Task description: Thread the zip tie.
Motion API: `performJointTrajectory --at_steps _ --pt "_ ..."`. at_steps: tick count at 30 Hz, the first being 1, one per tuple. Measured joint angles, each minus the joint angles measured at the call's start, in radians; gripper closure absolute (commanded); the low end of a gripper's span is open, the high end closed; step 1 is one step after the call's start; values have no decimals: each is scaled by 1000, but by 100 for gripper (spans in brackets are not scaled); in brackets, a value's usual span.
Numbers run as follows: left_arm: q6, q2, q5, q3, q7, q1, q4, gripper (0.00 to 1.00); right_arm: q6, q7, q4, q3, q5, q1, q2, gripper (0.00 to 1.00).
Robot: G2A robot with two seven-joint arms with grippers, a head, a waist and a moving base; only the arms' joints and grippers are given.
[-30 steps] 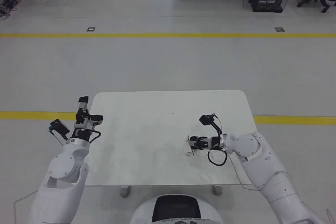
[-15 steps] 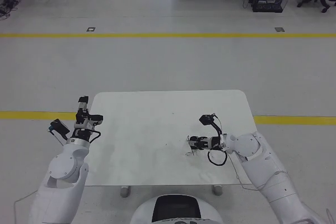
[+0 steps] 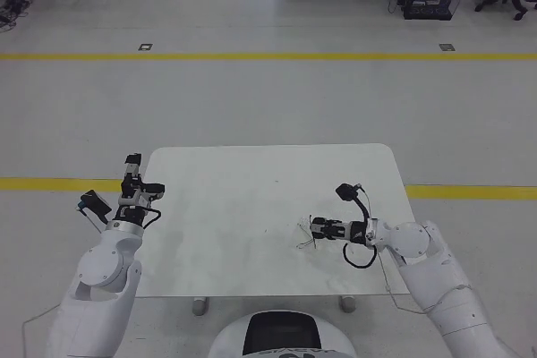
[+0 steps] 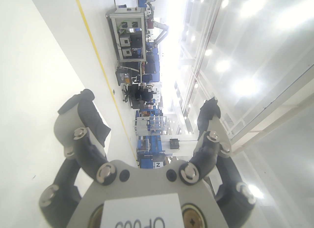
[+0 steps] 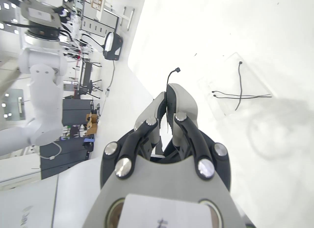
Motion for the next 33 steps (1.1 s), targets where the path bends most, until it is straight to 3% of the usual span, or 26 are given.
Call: performJointTrajectory --at_steps 11,28,33 --pt "0 0 0 0 0 0 0 0 0 67 -107 27 209 -73 44 100" --pt "0 0 0 0 0 0 0 0 0 71 -109 28 210 -73 45 100" --pt "0 0 0 0 0 0 0 0 0 -21 -127 19 257 -90 40 100"
